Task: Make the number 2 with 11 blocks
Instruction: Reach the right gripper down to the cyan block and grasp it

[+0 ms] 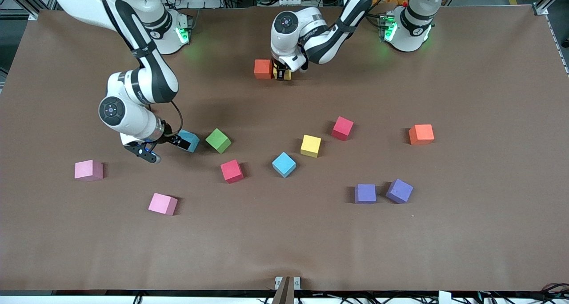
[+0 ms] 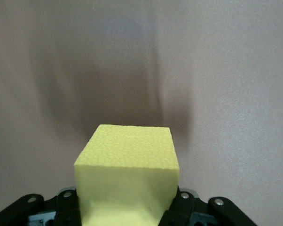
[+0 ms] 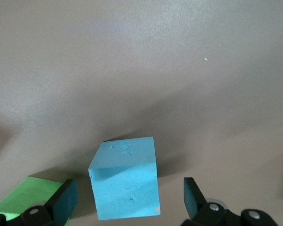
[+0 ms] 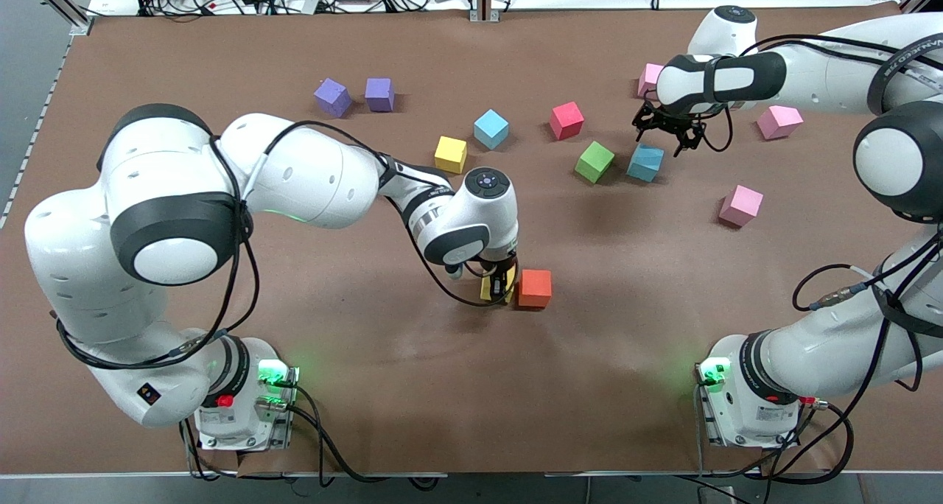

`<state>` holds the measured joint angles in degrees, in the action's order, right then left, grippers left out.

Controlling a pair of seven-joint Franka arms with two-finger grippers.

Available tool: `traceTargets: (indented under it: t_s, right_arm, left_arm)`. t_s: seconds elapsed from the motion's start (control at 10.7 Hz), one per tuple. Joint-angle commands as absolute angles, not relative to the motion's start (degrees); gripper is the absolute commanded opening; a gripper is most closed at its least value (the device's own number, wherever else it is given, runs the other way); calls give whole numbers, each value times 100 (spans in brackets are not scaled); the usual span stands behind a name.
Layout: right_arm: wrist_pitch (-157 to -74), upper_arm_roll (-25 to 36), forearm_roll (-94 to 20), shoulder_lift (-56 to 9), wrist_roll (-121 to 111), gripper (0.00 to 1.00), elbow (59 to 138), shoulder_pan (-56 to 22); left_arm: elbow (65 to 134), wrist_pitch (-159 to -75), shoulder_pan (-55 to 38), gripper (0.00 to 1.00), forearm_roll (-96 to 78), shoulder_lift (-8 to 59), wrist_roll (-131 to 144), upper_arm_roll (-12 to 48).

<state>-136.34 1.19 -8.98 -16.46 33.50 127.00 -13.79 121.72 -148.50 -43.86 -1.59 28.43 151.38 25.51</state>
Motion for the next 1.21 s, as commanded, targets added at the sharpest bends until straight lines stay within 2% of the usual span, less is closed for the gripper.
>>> traceTargets:
  t_s: [0.0,0.74,0.93,1.12]
  right_arm:
    - [-13763,114,-870,-1766,3375,100,12700,-1485]
    - [-14080,114,-853,-2013,3253,100,12849,-1617]
    - [-14098,114,-853,-2056,3068,94,12885,-1608]
    - [-14159,114,-861,-2109,3067,79,12885,-1626]
  left_arm:
    - [12111,-14950,-4491,0,9,2874,15381,2505]
    - [12023,-15029,-4553,0,35,3006,15398,2496]
    - [12023,-15029,-4562,0,35,3006,15398,2479]
    - [12015,-15029,-4562,0,35,3006,15398,2479]
